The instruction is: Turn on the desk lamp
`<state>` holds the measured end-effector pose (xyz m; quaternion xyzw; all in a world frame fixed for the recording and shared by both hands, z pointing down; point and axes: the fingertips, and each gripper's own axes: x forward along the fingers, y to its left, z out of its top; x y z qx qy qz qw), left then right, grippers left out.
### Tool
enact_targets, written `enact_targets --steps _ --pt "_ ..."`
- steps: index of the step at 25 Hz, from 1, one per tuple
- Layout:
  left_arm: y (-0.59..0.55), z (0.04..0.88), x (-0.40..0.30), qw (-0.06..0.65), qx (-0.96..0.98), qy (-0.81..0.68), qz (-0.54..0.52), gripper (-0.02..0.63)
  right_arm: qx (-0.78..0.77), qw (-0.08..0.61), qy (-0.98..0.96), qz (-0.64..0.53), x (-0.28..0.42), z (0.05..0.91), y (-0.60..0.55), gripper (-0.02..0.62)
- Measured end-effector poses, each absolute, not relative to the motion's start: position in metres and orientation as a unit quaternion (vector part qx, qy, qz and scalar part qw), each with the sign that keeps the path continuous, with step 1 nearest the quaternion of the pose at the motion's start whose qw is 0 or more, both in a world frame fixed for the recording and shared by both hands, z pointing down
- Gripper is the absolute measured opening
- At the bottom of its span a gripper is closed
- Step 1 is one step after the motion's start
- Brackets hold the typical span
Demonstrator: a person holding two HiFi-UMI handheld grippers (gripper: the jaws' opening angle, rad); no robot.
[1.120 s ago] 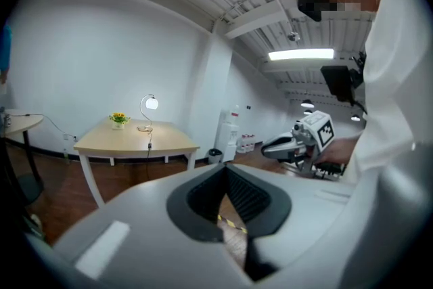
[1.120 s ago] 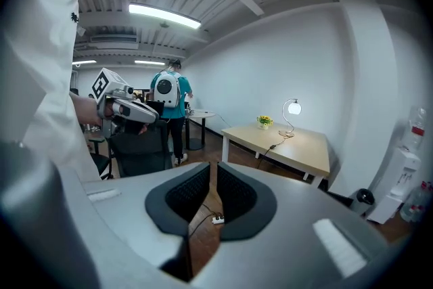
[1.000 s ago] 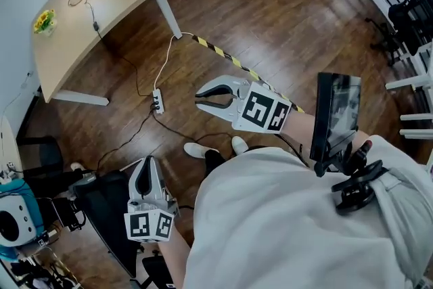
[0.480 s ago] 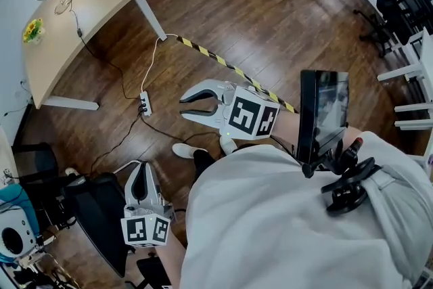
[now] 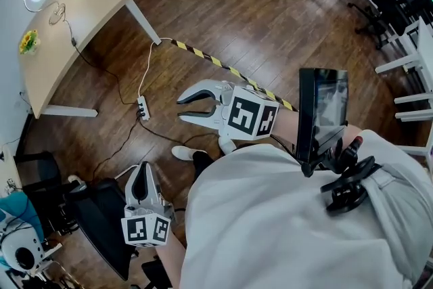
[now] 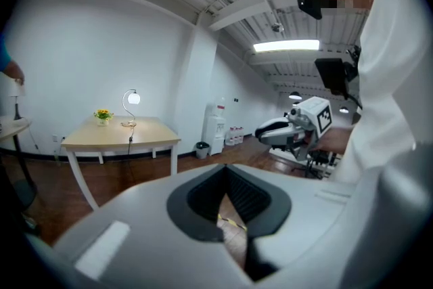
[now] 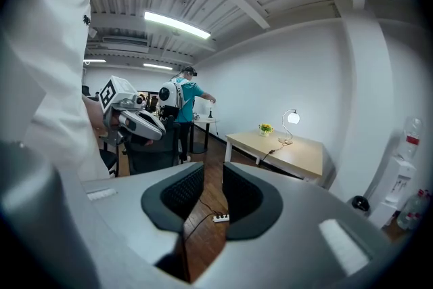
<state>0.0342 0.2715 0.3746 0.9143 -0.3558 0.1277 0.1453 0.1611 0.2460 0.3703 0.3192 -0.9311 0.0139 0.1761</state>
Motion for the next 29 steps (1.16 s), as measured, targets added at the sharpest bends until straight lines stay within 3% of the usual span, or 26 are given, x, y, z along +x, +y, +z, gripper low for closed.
enact_targets --steps 29 --pt "0.247 0.388 0.022 0.167 0.910 -0.354 0.138 0.017 0.312 0.205 -0.927 0.031 0.151 0.390 0.223 0.087"
